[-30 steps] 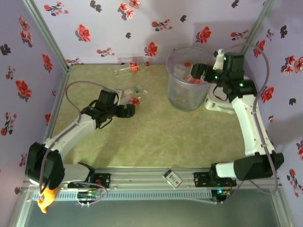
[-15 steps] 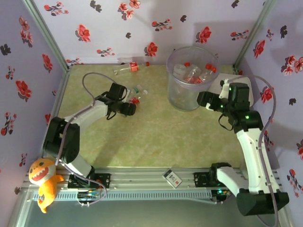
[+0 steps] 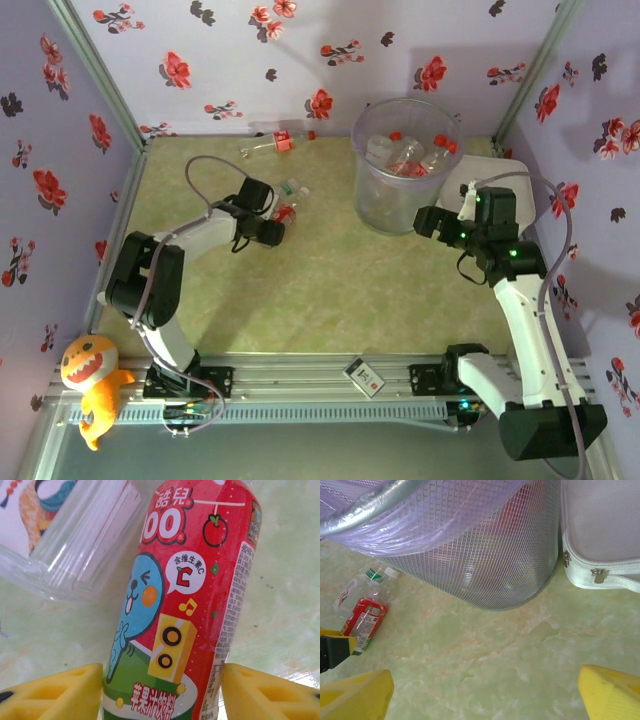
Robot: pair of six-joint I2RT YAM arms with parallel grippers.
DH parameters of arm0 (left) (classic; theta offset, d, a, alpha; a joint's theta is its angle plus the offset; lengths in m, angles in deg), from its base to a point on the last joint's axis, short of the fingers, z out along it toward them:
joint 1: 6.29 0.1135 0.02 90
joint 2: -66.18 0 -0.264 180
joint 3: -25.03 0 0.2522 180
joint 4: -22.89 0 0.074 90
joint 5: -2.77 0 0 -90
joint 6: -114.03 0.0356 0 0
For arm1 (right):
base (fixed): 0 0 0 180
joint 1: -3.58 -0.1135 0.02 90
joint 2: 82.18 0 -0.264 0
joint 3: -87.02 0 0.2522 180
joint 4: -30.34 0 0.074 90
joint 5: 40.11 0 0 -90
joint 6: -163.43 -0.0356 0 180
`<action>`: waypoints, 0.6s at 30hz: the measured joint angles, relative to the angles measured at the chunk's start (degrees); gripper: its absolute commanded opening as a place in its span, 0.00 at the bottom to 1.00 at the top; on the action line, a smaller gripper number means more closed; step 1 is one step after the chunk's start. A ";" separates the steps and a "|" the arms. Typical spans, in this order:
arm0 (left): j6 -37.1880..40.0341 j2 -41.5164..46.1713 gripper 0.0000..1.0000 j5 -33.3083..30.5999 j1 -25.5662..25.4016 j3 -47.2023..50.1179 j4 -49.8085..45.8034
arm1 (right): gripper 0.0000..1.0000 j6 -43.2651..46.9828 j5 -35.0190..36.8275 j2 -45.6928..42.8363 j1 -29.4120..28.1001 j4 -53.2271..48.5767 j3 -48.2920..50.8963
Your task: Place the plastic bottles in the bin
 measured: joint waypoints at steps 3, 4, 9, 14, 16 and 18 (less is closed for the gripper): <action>-0.07 -0.48 0.63 -0.02 0.00 -0.09 0.63 | 0.95 0.00 0.00 0.07 0.35 0.39 1.14; -0.17 -0.61 0.63 -0.04 0.00 -0.13 0.92 | 0.95 -0.02 0.02 0.07 0.37 0.44 1.49; -0.68 -0.96 0.55 -0.04 0.00 -0.13 2.60 | 0.95 0.00 0.07 -0.02 0.90 0.50 2.23; -0.92 -1.05 0.48 -0.04 -0.24 -0.13 2.91 | 0.95 0.00 0.07 -0.50 1.95 0.68 2.43; -1.07 -1.05 0.46 -0.04 -0.46 -0.13 2.86 | 0.95 0.00 0.07 -0.68 2.14 0.68 2.43; -1.09 -1.01 0.45 -0.07 -0.76 -0.13 2.78 | 0.95 -0.07 0.11 -0.90 2.25 0.72 2.43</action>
